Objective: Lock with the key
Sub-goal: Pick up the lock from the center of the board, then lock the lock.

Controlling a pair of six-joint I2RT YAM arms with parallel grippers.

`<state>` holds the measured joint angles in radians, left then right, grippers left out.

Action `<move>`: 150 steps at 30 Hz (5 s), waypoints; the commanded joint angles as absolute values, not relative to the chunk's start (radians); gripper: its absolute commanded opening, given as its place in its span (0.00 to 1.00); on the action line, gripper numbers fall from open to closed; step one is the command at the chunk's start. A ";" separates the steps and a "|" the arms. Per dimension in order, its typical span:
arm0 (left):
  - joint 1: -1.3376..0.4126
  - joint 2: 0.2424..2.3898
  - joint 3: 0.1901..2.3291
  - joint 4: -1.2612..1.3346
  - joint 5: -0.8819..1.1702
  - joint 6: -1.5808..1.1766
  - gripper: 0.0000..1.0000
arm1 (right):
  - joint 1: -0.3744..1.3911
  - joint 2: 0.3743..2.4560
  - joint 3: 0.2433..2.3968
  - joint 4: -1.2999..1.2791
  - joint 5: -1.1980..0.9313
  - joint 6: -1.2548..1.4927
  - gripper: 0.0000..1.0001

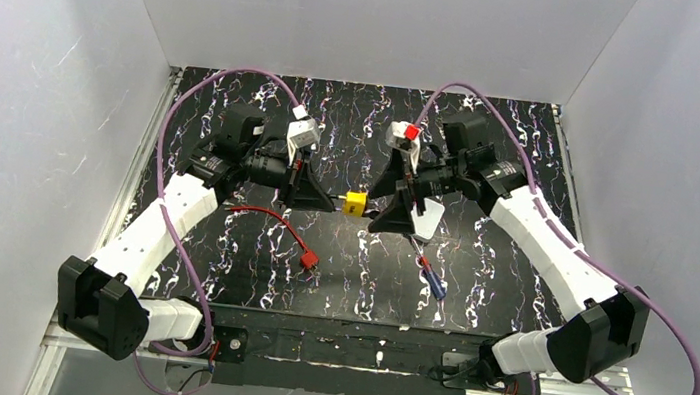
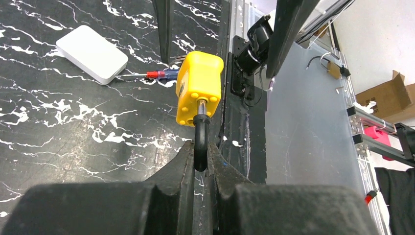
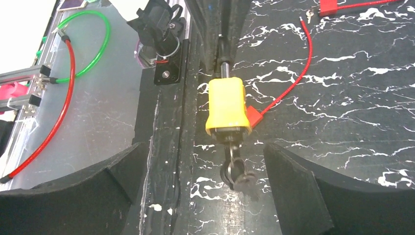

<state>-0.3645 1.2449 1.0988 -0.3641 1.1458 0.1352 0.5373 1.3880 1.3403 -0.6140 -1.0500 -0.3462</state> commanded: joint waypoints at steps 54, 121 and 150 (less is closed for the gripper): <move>-0.357 1.196 0.990 -0.107 1.226 -0.111 0.00 | 0.718 1.504 1.396 -0.522 -1.000 -0.310 0.04; -0.358 1.290 0.925 0.362 1.188 -0.608 0.00 | 0.526 1.477 1.208 0.209 -1.202 0.345 0.52; -0.323 1.273 0.844 0.579 1.172 -0.756 0.00 | 0.521 1.486 1.150 0.420 -1.198 0.532 0.06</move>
